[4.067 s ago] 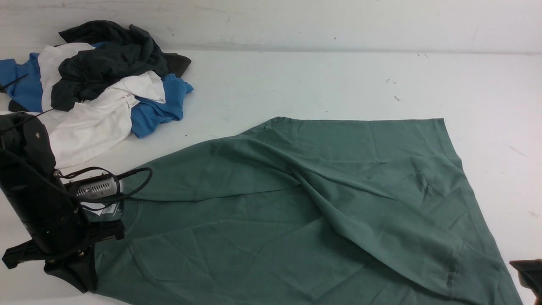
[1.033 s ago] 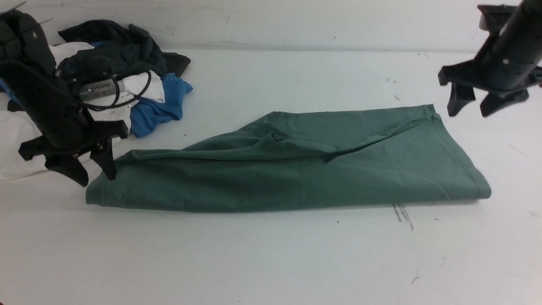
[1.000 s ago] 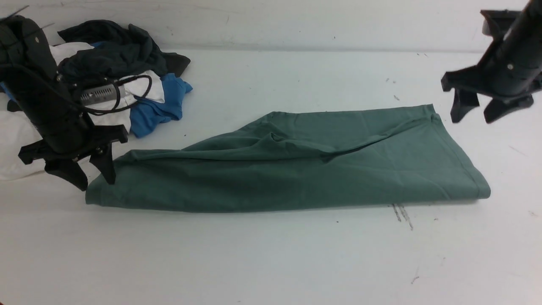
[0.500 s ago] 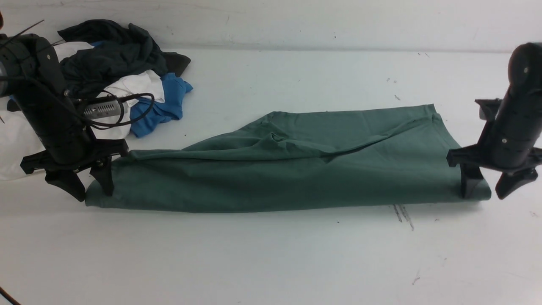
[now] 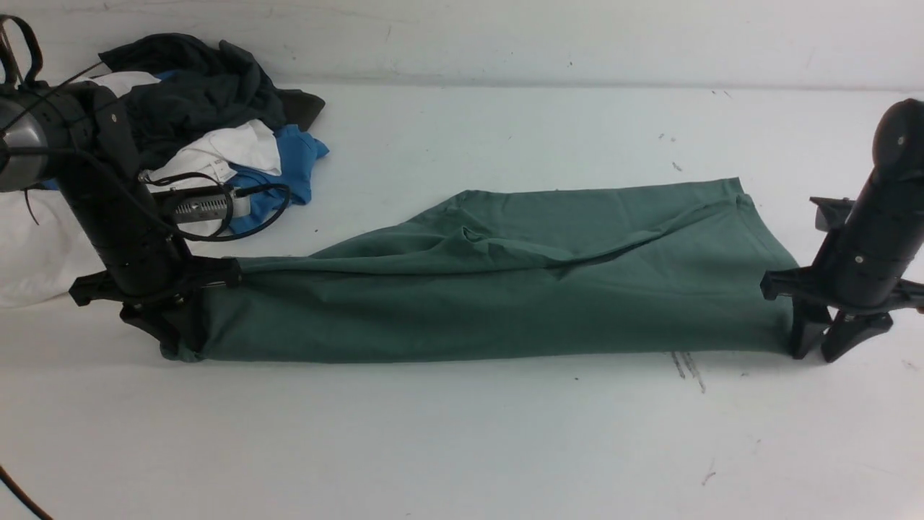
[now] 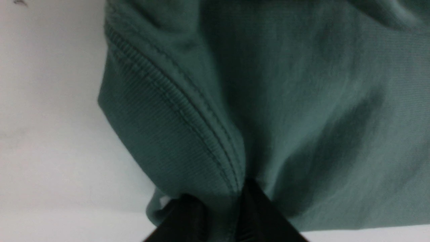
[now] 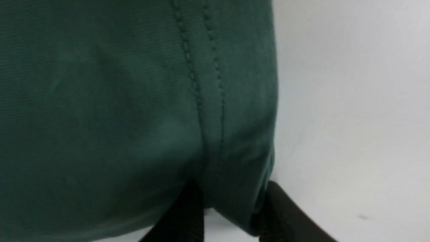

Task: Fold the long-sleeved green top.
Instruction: Use both arms to drag the lower edge of the fabric forward and fold it over the upper edge

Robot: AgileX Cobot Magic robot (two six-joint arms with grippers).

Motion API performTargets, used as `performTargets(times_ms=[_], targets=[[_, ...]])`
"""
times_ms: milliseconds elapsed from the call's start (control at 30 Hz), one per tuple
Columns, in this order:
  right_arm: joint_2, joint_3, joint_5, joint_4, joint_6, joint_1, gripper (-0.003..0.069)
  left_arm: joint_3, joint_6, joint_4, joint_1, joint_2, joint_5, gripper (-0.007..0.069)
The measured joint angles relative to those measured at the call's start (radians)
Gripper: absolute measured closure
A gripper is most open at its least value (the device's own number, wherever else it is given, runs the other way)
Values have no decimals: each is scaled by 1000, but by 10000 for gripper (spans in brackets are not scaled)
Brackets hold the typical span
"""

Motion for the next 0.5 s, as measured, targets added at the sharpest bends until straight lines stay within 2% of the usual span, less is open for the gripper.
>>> performTargets(times_ms=[67,100,133,300,500], targets=[[0,0,0,18,-14,0,590,0,2,4,0,0,-1,580],[-1,0,0,18,-15,0,598,0,2,4,0,0,-1,580],[-8,8,-3,20,-18,0,642,0,2,9,-3,-3,-1,580],[-73,94,-8,11,-19,0,650,16,3,12,-10,-24,-5,580],[-234,331,-8,-53,13,0,650,186,3,14,-12,-109,-8,580]])
